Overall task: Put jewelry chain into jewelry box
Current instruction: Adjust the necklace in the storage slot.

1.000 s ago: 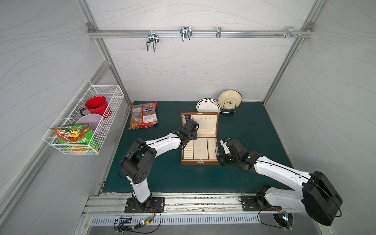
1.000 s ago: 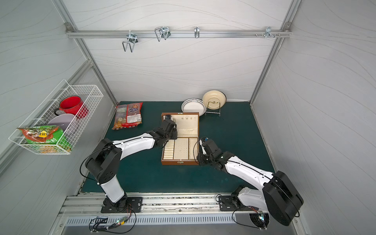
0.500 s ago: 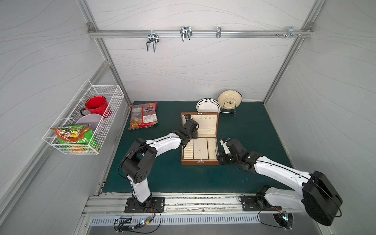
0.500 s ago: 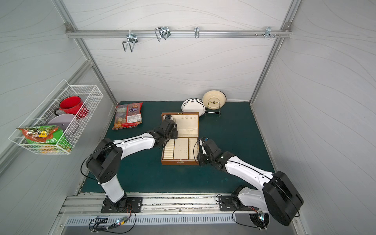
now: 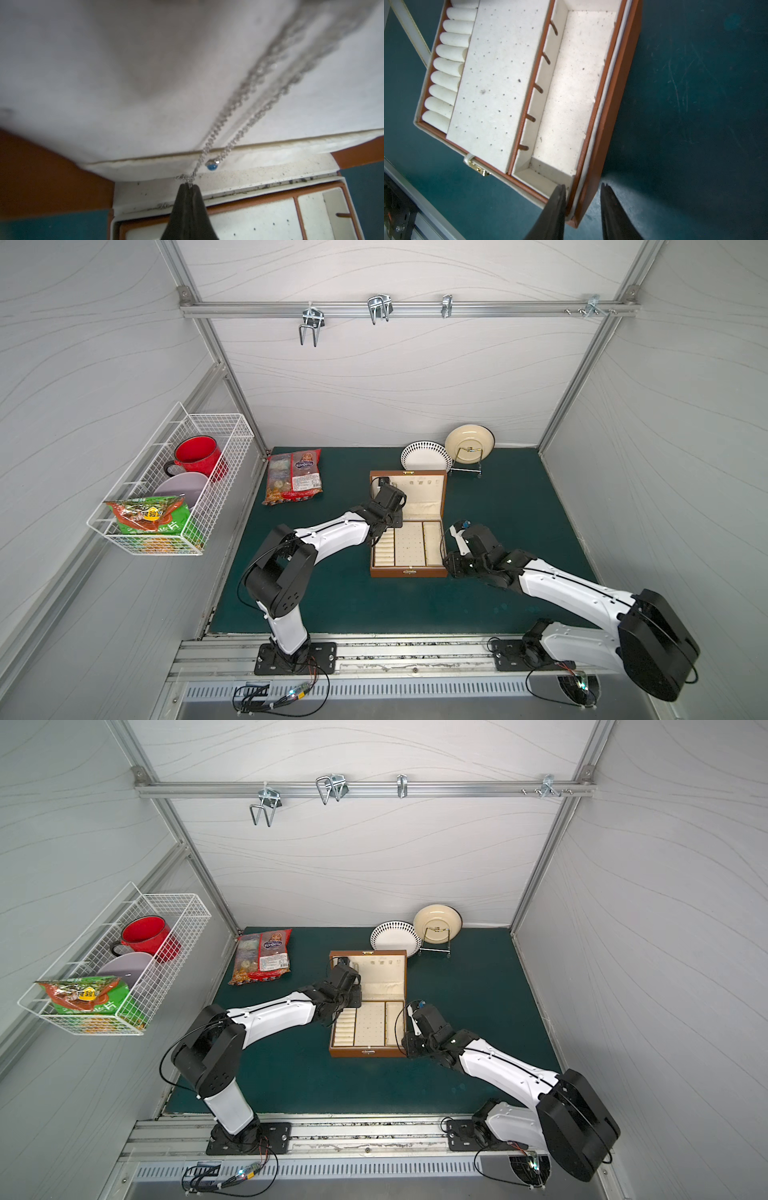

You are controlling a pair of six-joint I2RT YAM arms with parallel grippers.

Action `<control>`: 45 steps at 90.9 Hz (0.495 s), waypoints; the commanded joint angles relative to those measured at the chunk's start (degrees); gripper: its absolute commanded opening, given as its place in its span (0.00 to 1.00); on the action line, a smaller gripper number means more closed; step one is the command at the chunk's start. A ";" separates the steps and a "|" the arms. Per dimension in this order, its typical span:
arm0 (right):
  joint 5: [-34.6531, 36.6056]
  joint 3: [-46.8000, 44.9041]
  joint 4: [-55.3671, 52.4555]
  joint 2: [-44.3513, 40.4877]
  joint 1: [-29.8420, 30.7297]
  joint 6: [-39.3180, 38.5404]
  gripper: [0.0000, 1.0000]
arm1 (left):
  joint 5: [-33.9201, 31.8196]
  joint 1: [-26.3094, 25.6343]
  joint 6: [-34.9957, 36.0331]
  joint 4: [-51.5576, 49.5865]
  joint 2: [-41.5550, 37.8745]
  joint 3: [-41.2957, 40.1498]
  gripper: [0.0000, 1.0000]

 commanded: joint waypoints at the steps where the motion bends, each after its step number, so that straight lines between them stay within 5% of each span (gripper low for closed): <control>1: 0.78 -0.56 -0.81 -0.95 0.34 0.20 0.33 | -1.98 -0.15 1.27 -1.51 -3.17 2.01 0.00; 45: 0.95 -0.76 -0.85 -1.82 0.34 0.37 0.33 | -3.82 0.31 5.69 -4.15 -4.59 6.81 0.00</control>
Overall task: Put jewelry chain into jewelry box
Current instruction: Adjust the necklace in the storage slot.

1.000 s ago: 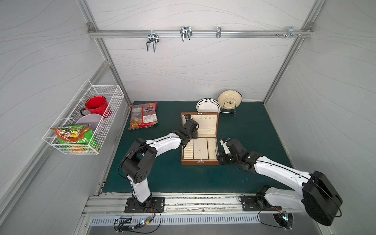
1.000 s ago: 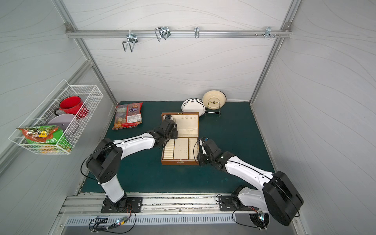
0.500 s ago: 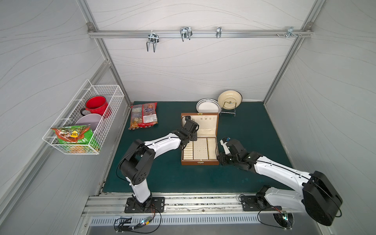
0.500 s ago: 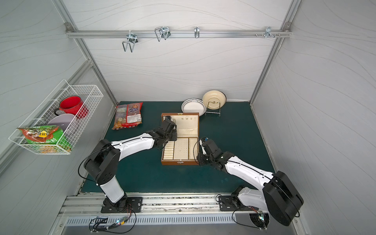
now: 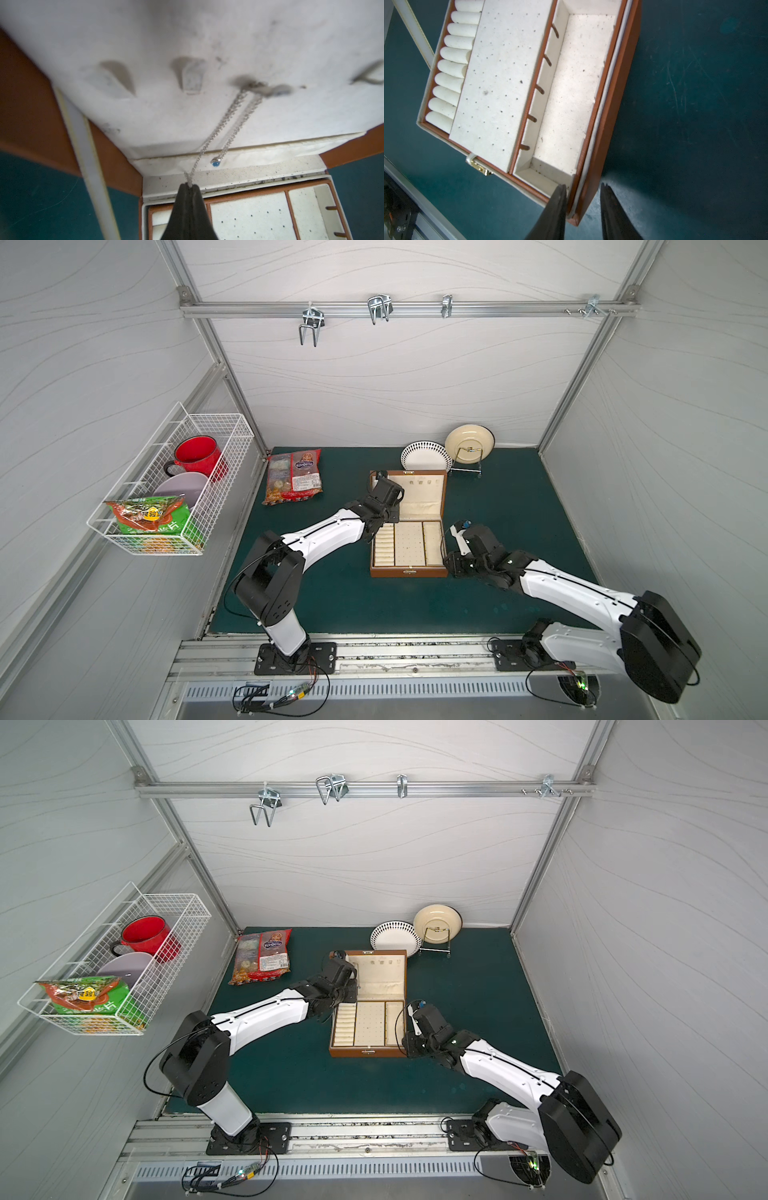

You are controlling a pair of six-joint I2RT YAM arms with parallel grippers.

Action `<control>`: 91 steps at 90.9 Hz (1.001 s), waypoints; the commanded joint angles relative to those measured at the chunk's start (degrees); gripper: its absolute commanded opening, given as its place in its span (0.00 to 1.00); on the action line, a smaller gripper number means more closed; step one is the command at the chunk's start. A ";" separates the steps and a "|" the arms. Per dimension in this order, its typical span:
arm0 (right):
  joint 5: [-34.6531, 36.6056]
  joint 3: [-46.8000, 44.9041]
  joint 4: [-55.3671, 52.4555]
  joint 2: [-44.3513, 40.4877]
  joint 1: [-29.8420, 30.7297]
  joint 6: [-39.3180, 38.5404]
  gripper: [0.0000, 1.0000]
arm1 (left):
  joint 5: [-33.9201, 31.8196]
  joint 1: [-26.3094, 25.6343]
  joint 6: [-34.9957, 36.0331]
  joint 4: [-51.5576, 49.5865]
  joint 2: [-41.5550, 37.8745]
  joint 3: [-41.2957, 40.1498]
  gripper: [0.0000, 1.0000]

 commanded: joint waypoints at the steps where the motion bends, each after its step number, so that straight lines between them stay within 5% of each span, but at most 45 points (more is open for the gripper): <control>1: 0.78 -0.60 -0.85 -1.12 0.34 0.37 0.33 | -1.19 0.31 2.62 0.86 -1.50 3.96 0.00; 40: 0.75 -0.54 -0.81 -1.16 0.36 0.44 0.33 | -0.88 1.73 7.13 0.92 -0.34 8.89 0.00; 91: 0.49 -0.80 -0.88 -1.33 0.43 0.64 0.33 | -1.48 2.35 10.01 10.31 -0.27 0.66 0.00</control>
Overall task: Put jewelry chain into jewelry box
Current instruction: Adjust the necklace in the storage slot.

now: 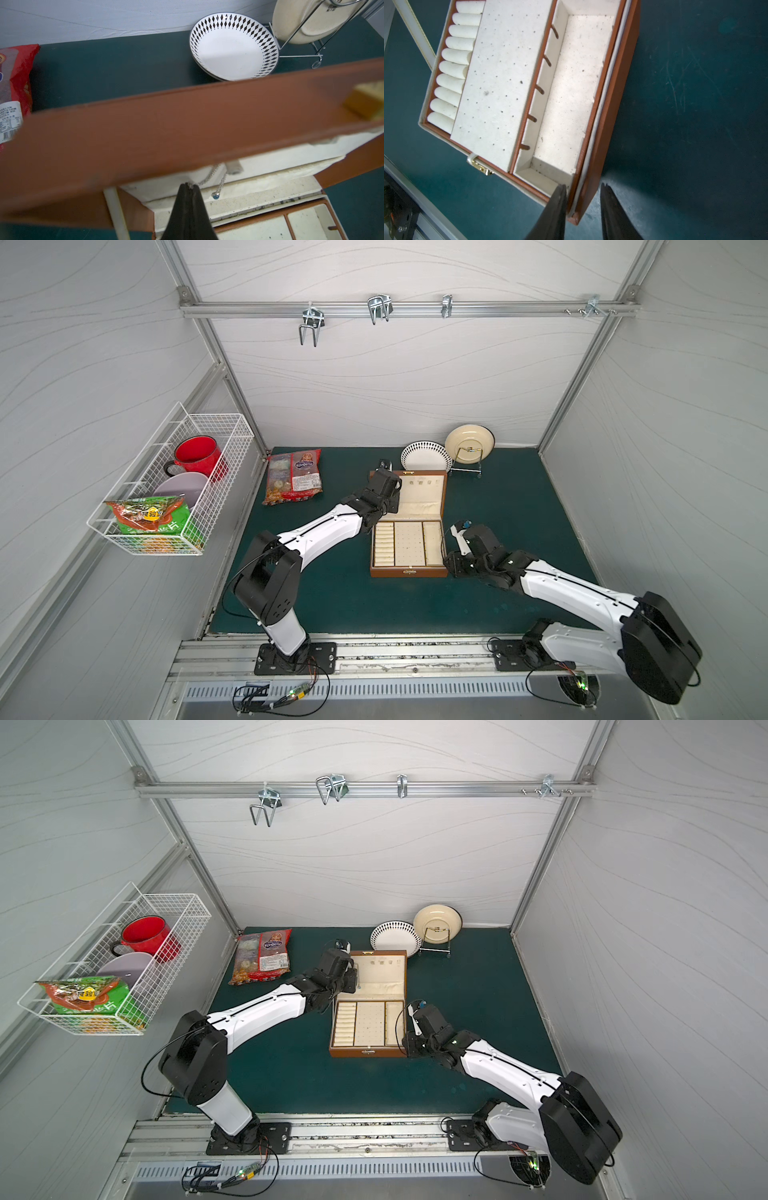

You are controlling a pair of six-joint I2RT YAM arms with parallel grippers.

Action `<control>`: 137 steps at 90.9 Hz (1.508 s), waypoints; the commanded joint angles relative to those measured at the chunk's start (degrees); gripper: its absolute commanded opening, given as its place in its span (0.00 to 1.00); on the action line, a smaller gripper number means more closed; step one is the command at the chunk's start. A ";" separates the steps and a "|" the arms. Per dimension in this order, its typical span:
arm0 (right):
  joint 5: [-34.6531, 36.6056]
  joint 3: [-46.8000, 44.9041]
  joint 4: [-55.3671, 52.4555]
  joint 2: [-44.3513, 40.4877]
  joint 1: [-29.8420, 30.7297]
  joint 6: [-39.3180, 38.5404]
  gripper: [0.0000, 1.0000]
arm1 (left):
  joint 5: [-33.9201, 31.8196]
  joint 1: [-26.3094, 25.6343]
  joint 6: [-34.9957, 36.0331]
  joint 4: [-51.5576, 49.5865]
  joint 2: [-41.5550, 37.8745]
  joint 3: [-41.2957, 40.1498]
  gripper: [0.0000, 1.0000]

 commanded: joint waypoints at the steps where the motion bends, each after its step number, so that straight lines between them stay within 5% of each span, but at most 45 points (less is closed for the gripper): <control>1: 0.50 -0.78 -0.87 -1.15 0.39 0.44 0.33 | -0.75 0.36 1.13 5.57 -0.24 -1.03 0.00; 137: 0.70 -1.34 -1.22 -2.75 1.01 0.97 0.32 | 3.47 1.96 -6.18 2.35 4.29 -0.42 0.04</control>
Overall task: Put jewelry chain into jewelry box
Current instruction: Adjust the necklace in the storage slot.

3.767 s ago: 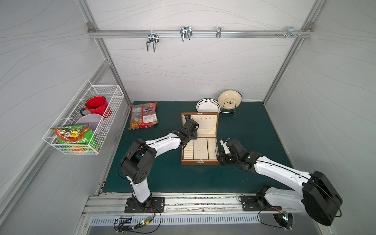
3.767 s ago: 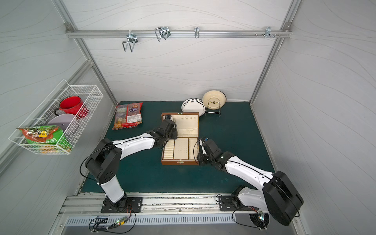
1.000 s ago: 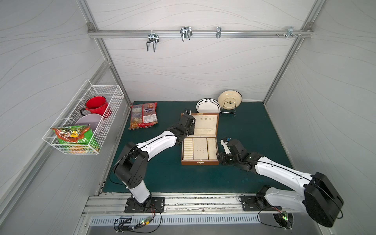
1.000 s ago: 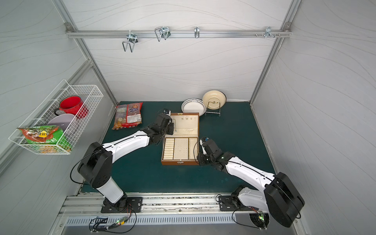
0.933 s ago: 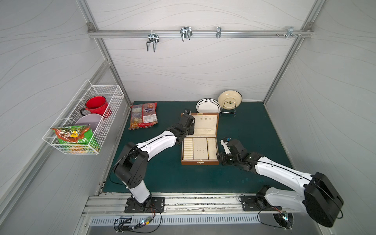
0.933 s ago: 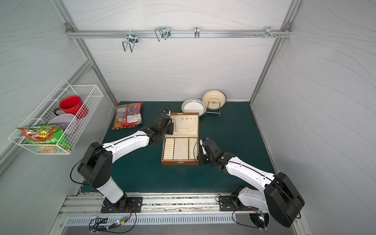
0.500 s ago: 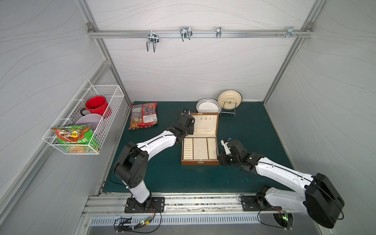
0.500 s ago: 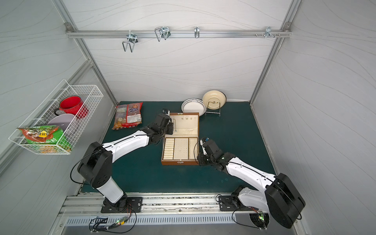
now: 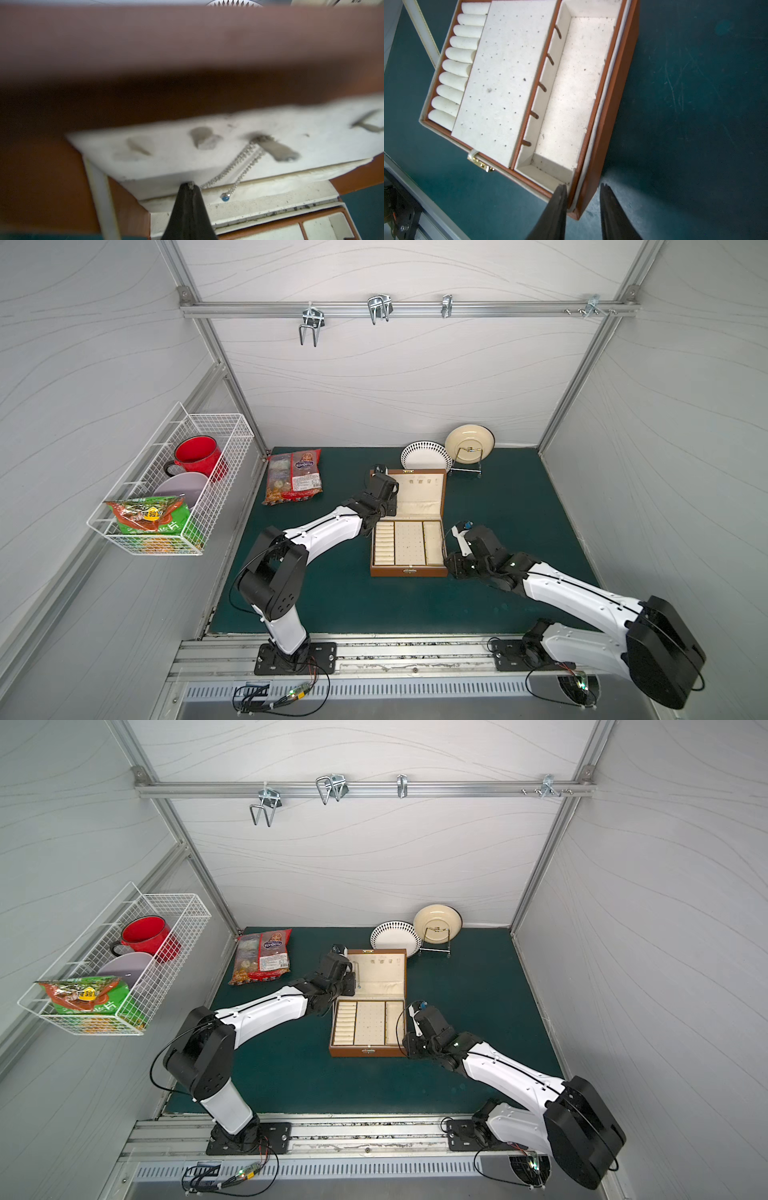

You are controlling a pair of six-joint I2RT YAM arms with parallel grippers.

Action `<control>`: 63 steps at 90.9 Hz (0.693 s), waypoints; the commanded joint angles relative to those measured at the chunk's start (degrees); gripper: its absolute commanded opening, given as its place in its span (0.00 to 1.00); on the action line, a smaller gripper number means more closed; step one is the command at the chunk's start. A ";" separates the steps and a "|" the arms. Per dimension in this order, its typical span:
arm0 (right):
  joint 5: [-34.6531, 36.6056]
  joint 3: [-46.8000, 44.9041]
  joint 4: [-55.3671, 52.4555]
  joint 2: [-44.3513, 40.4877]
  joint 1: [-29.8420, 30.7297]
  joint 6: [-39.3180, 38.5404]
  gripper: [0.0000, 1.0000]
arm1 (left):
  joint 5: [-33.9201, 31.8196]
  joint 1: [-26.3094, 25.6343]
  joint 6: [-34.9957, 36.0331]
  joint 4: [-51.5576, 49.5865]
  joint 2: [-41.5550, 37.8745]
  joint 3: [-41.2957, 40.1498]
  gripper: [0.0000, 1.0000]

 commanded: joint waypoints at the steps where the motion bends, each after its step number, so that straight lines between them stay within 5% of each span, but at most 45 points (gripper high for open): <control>1: 0.70 -0.58 -1.20 -0.97 0.41 0.51 0.32 | 1.47 0.48 -1.60 -0.56 2.16 1.66 0.04; 15: 0.82 -0.57 -1.21 -1.10 0.54 0.59 0.32 | 1.46 0.46 -2.32 -0.98 1.73 1.13 0.18; 63: 2.61 1.01 -2.52 -3.65 1.18 -0.30 0.36 | 2.76 0.51 -5.38 -5.88 -6.19 1.67 0.31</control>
